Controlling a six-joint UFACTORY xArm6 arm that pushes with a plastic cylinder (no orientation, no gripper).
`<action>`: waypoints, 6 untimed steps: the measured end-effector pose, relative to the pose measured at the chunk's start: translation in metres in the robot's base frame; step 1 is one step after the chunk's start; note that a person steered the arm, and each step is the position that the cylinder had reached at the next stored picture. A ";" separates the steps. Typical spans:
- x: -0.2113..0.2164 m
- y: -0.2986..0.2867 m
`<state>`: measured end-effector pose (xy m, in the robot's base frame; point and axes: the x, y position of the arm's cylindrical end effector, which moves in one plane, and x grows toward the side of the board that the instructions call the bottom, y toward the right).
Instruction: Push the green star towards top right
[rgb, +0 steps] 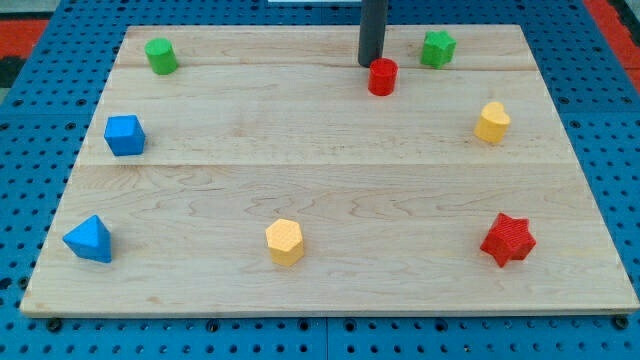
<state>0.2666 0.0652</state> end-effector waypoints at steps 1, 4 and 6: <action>-0.004 0.007; -0.023 0.054; 0.003 0.068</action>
